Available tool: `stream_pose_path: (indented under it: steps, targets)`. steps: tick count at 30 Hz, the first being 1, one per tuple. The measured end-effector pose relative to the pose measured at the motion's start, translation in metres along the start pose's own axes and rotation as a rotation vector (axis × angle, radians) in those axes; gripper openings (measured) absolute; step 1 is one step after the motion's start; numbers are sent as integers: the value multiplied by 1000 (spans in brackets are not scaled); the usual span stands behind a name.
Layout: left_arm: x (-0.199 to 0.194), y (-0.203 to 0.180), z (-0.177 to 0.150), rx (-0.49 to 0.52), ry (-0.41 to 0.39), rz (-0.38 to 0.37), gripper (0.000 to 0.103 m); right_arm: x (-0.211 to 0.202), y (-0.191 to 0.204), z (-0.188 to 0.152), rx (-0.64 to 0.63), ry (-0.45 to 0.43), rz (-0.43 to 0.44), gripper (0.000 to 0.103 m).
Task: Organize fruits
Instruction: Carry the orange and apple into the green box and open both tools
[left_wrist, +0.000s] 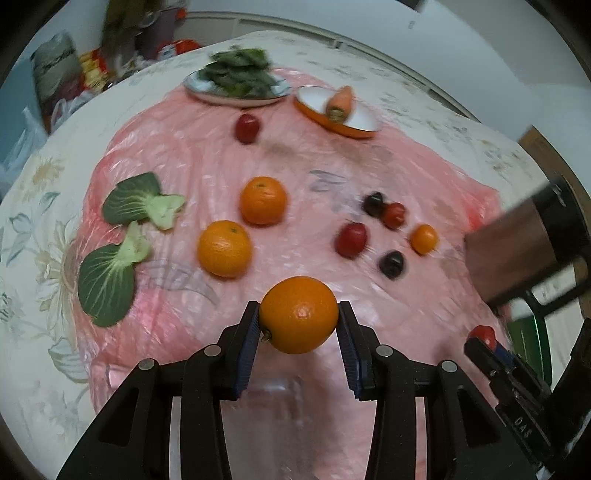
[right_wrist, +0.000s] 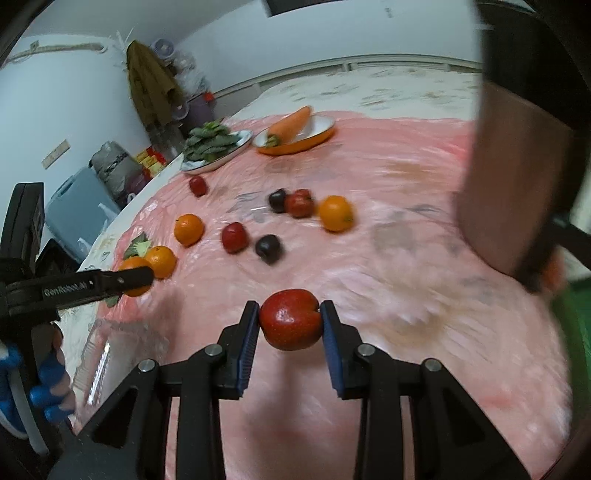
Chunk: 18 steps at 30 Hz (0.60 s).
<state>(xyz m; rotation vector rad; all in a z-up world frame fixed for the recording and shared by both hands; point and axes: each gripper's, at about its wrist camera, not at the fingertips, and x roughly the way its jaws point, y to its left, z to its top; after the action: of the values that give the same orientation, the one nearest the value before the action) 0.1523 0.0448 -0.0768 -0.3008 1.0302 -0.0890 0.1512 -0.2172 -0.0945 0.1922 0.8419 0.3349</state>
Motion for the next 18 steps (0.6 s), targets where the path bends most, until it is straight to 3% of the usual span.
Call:
stream_pose_path:
  steps: [8,18]
  targets:
    - [-11,-90,-35,167,41,-137,36,-80,-83,-29,94,-61,-157,25]
    - [-9,-263,-84,447,136,-344,36,-144,-223,-47,224,-87,-387,25]
